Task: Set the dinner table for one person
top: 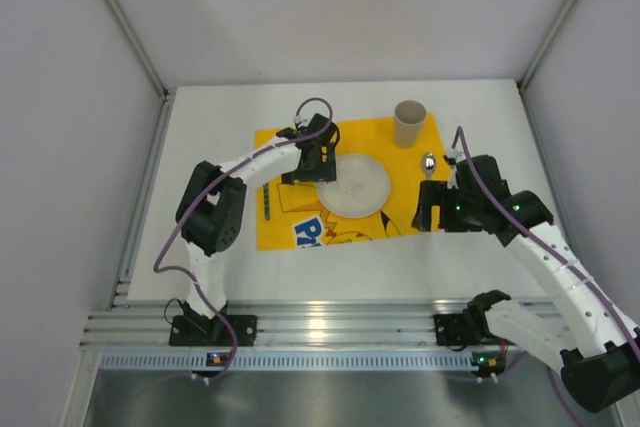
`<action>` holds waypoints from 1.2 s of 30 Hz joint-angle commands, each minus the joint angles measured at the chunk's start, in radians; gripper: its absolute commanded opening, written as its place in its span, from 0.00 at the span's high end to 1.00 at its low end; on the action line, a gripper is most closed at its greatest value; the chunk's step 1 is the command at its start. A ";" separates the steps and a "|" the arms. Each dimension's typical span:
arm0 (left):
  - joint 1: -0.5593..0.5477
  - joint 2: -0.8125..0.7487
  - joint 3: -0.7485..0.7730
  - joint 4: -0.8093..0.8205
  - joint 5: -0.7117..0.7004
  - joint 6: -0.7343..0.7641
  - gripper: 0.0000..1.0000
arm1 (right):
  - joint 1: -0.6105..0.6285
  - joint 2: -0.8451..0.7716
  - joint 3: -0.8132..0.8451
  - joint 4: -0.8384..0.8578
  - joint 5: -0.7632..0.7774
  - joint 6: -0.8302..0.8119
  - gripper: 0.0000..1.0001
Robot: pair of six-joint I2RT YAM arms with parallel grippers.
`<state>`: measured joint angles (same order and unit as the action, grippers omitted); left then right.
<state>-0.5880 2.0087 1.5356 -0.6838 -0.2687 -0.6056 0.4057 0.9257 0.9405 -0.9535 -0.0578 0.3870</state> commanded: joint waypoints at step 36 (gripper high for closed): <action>-0.254 -1.283 -0.916 0.678 -0.435 0.386 0.02 | 0.013 -0.427 -0.089 0.283 -0.022 0.322 0.00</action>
<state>-0.8440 0.7288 0.6231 -0.0578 -0.6559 -0.2634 0.4095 0.4995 0.8497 -0.7399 -0.0662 0.6930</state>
